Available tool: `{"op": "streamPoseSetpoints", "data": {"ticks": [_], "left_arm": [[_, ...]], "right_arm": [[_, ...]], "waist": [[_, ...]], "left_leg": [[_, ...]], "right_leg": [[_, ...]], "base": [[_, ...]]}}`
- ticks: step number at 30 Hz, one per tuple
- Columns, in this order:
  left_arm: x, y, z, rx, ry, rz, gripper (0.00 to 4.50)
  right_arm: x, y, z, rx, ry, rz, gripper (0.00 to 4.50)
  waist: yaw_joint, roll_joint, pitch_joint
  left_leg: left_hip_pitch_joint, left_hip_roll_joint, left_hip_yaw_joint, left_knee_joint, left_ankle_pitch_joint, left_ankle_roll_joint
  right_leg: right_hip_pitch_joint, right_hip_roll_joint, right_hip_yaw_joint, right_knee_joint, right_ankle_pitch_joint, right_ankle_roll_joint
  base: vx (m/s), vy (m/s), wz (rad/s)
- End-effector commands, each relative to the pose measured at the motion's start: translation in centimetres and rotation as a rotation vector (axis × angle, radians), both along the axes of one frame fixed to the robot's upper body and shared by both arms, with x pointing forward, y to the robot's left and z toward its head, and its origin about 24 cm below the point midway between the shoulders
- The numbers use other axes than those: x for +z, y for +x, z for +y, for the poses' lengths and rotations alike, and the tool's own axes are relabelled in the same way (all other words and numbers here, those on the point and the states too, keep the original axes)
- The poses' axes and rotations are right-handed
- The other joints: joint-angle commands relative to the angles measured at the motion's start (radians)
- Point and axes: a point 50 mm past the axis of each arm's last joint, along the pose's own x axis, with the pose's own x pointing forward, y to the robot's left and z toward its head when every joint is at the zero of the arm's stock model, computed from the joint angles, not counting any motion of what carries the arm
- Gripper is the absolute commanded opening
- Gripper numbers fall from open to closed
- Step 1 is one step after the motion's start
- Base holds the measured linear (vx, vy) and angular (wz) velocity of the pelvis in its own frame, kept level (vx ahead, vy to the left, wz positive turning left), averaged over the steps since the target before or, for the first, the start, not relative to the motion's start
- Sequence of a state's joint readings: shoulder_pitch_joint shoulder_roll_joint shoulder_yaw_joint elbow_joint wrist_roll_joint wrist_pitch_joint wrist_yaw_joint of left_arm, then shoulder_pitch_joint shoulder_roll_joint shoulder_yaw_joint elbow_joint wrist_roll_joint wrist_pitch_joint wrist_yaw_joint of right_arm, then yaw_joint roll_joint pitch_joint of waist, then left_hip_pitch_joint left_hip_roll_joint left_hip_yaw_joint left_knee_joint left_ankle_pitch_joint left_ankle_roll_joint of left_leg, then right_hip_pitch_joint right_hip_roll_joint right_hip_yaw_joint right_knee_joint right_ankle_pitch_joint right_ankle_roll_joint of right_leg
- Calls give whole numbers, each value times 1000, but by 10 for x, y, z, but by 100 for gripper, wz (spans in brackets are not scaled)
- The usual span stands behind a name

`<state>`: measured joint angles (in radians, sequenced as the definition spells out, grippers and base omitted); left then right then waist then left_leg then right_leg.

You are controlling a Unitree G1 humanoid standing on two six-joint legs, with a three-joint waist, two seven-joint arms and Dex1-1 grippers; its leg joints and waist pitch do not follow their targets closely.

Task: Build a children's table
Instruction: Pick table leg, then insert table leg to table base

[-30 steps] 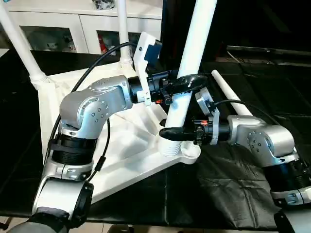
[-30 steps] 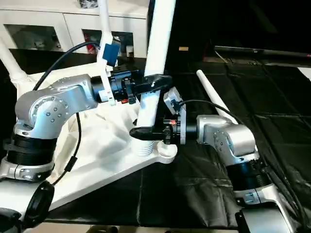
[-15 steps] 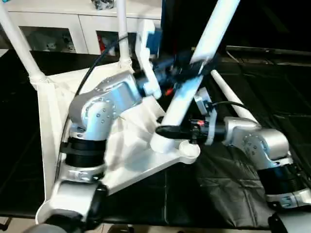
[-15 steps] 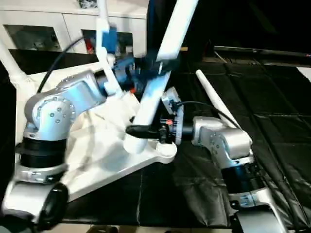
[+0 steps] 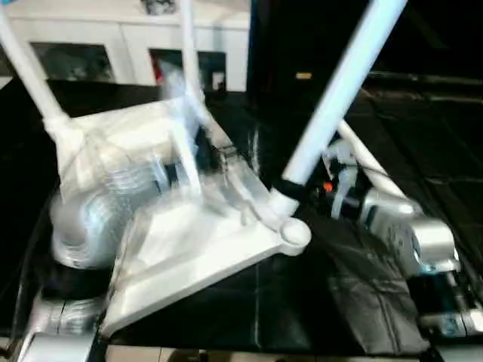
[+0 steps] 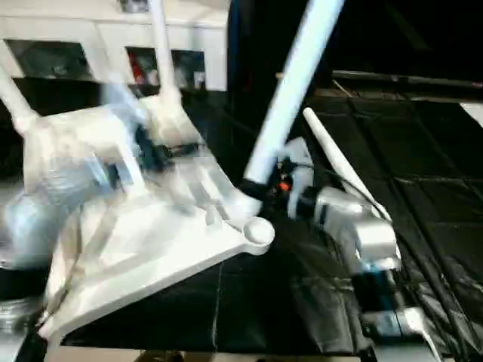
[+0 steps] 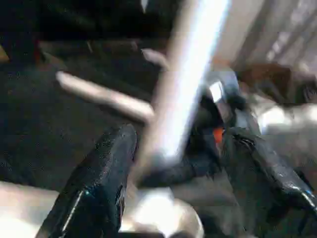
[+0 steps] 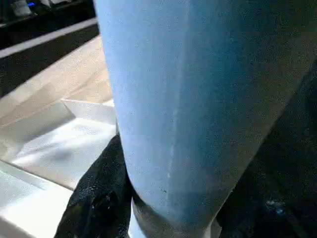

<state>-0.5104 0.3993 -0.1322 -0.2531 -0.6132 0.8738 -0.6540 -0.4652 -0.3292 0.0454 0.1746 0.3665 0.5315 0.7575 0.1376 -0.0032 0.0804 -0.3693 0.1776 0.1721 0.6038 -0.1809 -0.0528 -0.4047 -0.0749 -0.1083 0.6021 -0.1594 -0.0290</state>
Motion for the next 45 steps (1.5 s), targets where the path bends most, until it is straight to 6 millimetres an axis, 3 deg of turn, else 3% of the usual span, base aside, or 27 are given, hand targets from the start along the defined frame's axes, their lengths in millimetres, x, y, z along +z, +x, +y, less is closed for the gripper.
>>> {"op": "streamPoseSetpoints", "data": {"ticks": [1, 5, 6, 8, 10, 13, 16, 25, 30, 36, 37, 39, 40, 41, 45], "left_arm": [[-9, -11, -7, -54, 80, 19, 313], [-52, -28, -17, -66, 305, 116, 279], [-52, -28, -17, -66, 305, 116, 279], [-71, -28, -15, -38, 434, 123, 274], [-76, -27, -13, -27, 478, 115, 240], [-85, -25, -7, 10, 558, 104, 235], [-88, -21, -3, 49, 594, 99, 200], [-89, -18, 3, 34, 603, 65, 127], [-91, -17, 6, -1, 607, 40, 101], [-102, -18, 15, -217, 648, -92, 49], [-104, -18, 18, -248, 659, -107, 27], [-104, -13, 19, -285, 646, -164, 24], [-103, -11, 18, -284, 619, -169, 25], [-102, -9, 18, -288, 606, -170, 22], [-102, -3, 21, -307, 596, -181, 3]], "right_arm": [[11, 1, -6, -44, -11, -71, 191], [7, -8, -4, -64, -30, -87, 191], [7, -8, -4, -64, -30, -87, 191], [5, -12, -1, -53, -39, -86, 191], [4, -12, 0, -51, -44, -85, 191], [3, -14, 1, -50, -47, -85, 191], [2, -15, 2, -50, -56, -86, 191], [1, -16, 4, -42, -60, -85, 191], [1, -17, 6, -32, -61, -84, 191], [0, -15, 7, -29, -58, -83, 191], [0, -15, 7, -31, -57, -84, 191], [0, -14, 6, -33, -55, -85, 191], [1, -14, 6, -34, -55, -86, 191], [1, -14, 6, -35, -54, -86, 191], [1, -14, 7, -37, -53, -89, 191]], "waist": [[-12, 3, -76], [-21, 7, -69], [-21, 7, -69], [-34, 7, -66], [-40, 6, -66], [-53, 6, -64], [-58, 9, -64], [-52, 10, -66], [-55, 11, -66], [-54, 10, -64], [-53, 11, -65], [-54, 13, -61], [-50, 15, -63], [-48, 14, -61], [-42, 20, -64]], "left_leg": [[16, 53, -18, -72, -180, -3], [15, 47, -18, -75, -217, -8], [15, 47, -18, -75, -217, -8], [14, 43, -20, -75, -240, -6], [14, 40, -22, -74, -246, -4], [10, 38, -25, -73, -258, -2], [15, 39, -25, -72, -265, 1], [13, 43, -25, -73, -251, 7], [13, 44, -26, -74, -258, 2], [14, 44, -29, -79, -279, 2], [17, 44, -28, -79, -284, -3], [19, 41, -26, -79, -304, -6], [32, 43, -24, -76, -321, -12], [36, 41, -22, -75, -327, -11], [30, 50, -30, -83, -343, -24]], "right_leg": [[54, -75, 63, -70, -313, -131], [53, -72, 63, -84, -389, -94], [53, -72, 63, -84, -389, -94], [52, -70, 59, -93, -433, -66], [53, -71, 56, -99, -467, -51], [54, -70, 52, -104, -499, -37], [48, -69, 51, -106, -501, -43], [51, -72, 54, -97, -438, -82], [51, -74, 55, -96, -441, -82], [48, -76, 57, -104, -474, -58], [46, -76, 58, -103, -472, -58], [45, -76, 56, -109, -506, -50], [37, -79, 56, -115, -536, -45], [32, -78, 56, -118, -549, -45], [41, -83, 54, -112, -540, -50]], "base": [[0, 0, 0], [0, 0, 0], [0, 0, 0], [0, 0, 0], [0, 0, 0], [0, 0, 0], [0, 0, 0], [0, 0, 0], [0, 0, 0], [0, 0, 0], [0, 0, 0], [0, 0, 0], [0, 0, 0], [0, 0, 0], [0, 0, 0]]}}
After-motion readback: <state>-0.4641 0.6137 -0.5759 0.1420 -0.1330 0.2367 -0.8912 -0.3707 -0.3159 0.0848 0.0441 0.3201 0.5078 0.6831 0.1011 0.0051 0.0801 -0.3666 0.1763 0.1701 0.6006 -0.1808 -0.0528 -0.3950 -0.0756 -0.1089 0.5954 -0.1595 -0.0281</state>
